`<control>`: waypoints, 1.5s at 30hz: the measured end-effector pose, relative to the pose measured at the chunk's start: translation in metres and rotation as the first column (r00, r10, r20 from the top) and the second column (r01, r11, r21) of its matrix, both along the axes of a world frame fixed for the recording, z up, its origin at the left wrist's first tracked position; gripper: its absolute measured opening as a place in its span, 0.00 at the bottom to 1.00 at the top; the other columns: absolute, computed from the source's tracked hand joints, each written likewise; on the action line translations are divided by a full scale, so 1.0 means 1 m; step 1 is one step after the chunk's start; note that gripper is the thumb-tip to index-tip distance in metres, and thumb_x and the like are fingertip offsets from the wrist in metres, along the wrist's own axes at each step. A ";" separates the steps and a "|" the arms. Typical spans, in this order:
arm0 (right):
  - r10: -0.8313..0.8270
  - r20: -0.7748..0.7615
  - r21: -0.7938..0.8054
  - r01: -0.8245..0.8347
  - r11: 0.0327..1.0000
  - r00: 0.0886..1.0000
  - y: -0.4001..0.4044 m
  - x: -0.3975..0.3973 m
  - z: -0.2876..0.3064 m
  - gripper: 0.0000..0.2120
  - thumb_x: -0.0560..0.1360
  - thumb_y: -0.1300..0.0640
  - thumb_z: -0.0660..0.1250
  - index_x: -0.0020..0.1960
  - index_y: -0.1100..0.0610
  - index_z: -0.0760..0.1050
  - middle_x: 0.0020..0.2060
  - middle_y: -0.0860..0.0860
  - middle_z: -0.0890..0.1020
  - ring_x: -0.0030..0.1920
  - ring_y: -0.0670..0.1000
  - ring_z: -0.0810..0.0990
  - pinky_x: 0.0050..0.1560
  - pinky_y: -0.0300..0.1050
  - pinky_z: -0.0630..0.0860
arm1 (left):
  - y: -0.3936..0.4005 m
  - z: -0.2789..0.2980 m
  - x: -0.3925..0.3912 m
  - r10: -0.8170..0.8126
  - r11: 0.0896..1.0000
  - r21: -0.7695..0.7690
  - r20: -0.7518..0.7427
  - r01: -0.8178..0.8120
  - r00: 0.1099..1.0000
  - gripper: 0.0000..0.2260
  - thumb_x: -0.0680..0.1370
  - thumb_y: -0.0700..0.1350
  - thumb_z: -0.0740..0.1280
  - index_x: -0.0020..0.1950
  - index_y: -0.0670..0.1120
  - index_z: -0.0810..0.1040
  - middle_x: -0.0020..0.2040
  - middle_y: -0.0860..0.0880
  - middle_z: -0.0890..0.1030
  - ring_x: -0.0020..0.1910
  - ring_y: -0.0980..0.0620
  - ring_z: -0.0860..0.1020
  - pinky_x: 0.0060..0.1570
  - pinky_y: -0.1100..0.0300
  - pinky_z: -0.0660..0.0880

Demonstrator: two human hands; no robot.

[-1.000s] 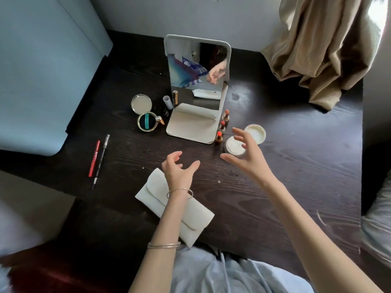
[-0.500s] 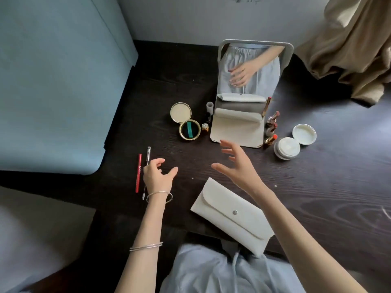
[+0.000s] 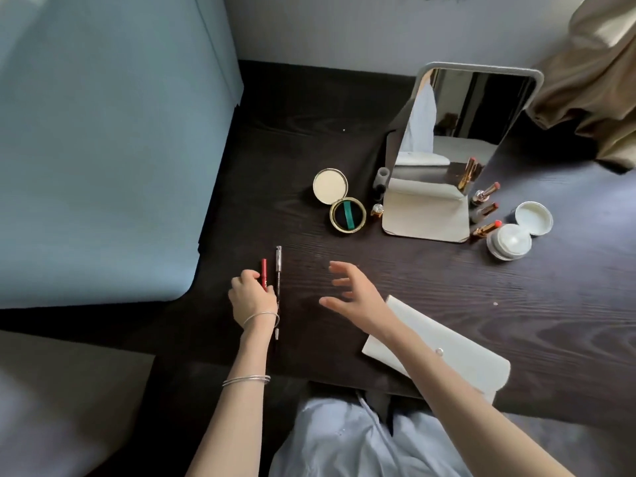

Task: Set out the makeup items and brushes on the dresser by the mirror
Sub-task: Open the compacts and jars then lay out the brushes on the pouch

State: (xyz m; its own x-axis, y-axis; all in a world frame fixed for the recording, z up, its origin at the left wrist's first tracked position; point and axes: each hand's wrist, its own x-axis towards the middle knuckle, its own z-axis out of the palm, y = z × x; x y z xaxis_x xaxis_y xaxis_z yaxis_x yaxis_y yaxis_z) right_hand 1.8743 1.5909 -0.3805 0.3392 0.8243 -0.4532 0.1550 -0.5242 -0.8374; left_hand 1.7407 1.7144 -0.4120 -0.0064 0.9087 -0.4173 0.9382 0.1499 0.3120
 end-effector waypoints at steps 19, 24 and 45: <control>-0.604 -0.122 -0.053 0.603 0.796 0.787 -0.010 0.071 0.041 0.15 0.73 0.47 0.69 0.51 0.58 0.74 0.39 0.51 0.79 0.36 0.44 0.74 0.37 0.37 0.70 | -0.067 0.073 0.118 -0.466 0.777 -0.010 0.663 0.629 0.586 0.08 0.81 0.42 0.56 0.57 0.45 0.72 0.44 0.51 0.76 0.39 0.58 0.73 0.39 0.65 0.71; -0.609 -0.020 -0.035 0.608 0.793 0.793 -0.014 0.085 0.039 0.10 0.77 0.52 0.64 0.44 0.60 0.73 0.34 0.50 0.77 0.34 0.45 0.74 0.36 0.37 0.69 | -0.086 0.064 0.137 -0.494 0.839 0.103 0.556 0.535 0.669 0.10 0.81 0.46 0.57 0.49 0.45 0.76 0.38 0.49 0.77 0.36 0.51 0.75 0.38 0.57 0.72; -0.594 -0.245 -0.199 0.560 0.804 0.766 0.034 0.076 -0.004 0.13 0.76 0.57 0.63 0.33 0.56 0.69 0.26 0.51 0.71 0.28 0.47 0.67 0.33 0.40 0.66 | -0.027 0.065 0.131 0.324 0.611 -0.760 0.495 0.221 0.806 0.17 0.83 0.46 0.54 0.36 0.43 0.70 0.27 0.51 0.66 0.15 0.61 0.59 0.14 0.71 0.55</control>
